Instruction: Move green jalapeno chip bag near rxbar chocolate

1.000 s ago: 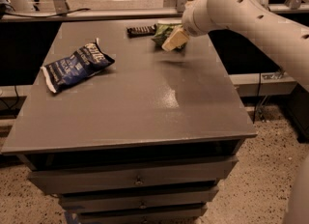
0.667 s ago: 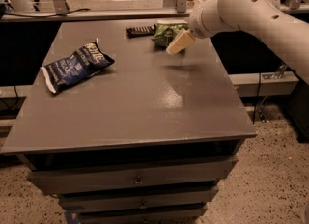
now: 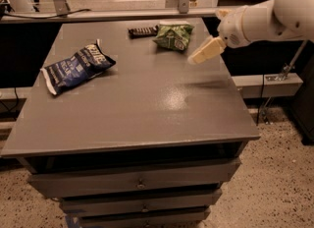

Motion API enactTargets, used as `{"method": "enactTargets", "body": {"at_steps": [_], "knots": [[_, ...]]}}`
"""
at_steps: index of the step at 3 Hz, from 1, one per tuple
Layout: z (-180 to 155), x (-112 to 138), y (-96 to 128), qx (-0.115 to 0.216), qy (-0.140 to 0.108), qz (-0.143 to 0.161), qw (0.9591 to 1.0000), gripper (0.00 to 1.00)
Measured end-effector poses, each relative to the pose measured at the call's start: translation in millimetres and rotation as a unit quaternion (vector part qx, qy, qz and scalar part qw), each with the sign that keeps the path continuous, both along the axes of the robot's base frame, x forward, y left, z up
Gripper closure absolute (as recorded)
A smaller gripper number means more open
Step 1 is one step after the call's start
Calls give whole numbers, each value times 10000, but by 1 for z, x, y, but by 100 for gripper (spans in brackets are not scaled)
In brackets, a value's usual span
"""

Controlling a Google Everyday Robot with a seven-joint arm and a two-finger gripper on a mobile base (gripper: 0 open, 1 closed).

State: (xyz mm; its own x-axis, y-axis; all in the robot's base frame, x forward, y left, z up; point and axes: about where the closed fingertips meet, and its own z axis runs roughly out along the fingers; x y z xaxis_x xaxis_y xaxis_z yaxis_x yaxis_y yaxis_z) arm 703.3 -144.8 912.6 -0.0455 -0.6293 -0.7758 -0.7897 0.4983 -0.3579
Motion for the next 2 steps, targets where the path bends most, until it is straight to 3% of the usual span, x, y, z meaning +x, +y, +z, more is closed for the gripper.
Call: {"method": "enactTargets", "body": {"at_steps": [1,2], "knots": [[7,-41,-24,342,103,601,9976,0],[20,-73,-40,577,70,1115,9921,0]]}}
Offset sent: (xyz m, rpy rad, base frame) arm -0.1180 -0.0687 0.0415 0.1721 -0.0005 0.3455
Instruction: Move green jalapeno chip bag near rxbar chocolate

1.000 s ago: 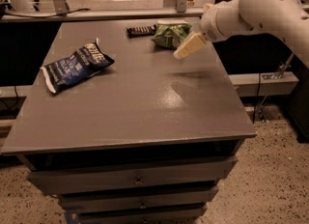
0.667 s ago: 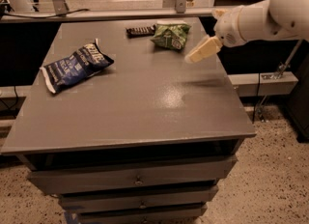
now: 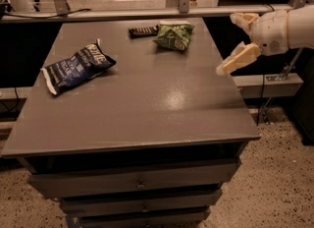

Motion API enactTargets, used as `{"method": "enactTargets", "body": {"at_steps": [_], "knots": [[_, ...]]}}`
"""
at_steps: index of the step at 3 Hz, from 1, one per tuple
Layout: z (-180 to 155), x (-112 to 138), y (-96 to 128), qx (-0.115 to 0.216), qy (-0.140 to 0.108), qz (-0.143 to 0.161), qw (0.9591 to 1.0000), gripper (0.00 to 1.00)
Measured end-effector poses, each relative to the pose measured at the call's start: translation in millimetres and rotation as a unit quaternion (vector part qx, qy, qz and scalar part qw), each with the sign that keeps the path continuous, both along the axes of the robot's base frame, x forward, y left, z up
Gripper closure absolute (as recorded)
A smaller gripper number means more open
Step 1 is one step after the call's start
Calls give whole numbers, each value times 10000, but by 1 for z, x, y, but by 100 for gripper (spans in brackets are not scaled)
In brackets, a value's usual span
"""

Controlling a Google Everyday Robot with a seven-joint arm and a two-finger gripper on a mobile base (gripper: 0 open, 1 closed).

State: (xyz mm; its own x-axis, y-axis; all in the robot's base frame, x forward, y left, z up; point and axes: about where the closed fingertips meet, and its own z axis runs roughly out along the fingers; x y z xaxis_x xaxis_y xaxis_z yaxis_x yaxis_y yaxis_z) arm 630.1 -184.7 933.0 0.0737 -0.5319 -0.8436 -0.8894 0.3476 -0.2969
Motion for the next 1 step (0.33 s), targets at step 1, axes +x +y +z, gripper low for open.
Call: {"method": "enactTargets", "body": {"at_steps": [1], "knots": [[-1,-6,3,-7,54,128,9999,0]]}}
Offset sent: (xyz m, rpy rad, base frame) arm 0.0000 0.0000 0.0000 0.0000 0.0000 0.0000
